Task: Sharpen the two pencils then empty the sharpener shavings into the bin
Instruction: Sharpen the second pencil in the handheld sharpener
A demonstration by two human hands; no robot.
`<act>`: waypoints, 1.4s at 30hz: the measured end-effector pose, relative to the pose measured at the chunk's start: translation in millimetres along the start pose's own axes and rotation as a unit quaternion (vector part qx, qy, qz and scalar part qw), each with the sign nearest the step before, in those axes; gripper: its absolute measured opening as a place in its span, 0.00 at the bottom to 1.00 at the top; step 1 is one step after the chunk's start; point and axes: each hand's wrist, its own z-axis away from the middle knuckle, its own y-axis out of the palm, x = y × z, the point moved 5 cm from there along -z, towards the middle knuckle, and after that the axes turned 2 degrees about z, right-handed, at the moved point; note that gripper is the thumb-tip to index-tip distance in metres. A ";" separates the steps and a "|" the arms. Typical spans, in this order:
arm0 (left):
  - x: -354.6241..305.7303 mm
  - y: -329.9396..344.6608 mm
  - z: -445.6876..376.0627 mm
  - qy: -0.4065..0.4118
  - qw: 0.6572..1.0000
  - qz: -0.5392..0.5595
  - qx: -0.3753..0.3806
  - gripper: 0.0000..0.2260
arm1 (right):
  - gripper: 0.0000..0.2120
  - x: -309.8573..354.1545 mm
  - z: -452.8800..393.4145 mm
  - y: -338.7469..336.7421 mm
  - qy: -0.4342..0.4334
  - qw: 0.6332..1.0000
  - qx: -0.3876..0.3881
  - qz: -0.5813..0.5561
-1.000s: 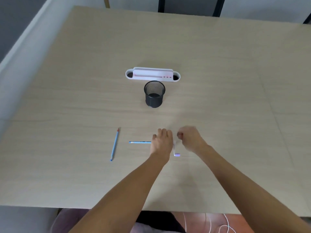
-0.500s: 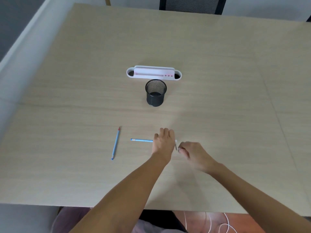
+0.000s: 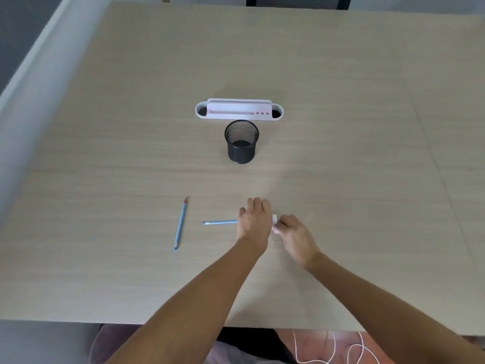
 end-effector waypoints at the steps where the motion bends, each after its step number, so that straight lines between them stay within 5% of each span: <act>1: -0.6 0.2 -0.2 0.006 1.000 0.002 0.004 0.24 | 0.11 4.3 13.1 -2.3 0.009 0.999 -0.007 -0.032; 5: -1.8 -2.7 -0.5 0.027 1.000 0.005 0.006 0.25 | 0.09 14.5 29.5 -40.6 0.014 0.994 -0.061 -0.095; 10: 1.0 -4.2 0.4 0.013 1.000 0.010 0.001 0.23 | 0.07 7.8 -26.8 -74.6 -0.066 0.990 -0.125 0.015; 16: -0.5 -4.1 0.2 0.014 1.000 0.011 -0.005 0.22 | 0.14 -0.3 -38.5 -24.4 -0.034 0.988 -0.069 0.133; 22: -2.8 -0.1 -0.3 0.030 0.999 0.005 -0.016 0.23 | 0.07 10.9 36.5 -22.6 0.001 0.994 -0.105 -0.001; 28: -2.0 -1.1 -2.8 0.026 0.999 0.024 -0.011 0.23 | 0.08 0.7 -25.2 -68.4 -0.044 0.985 -0.160 0.055; 34: -2.2 -3.2 -2.8 0.023 0.999 0.021 -0.022 0.20 | 0.13 -7.4 -36.6 -15.3 -0.011 0.988 -0.078 0.131; 36: -2.6 -3.1 -3.2 0.014 1.000 0.007 -0.016 0.21 | 0.16 -0.3 -11.8 -5.7 -0.001 0.992 -0.075 0.106; 42: -3.6 -3.8 -4.1 0.027 0.999 0.022 -0.007 0.21 | 0.06 12.6 32.8 -42.3 -0.008 0.991 -0.137 -0.002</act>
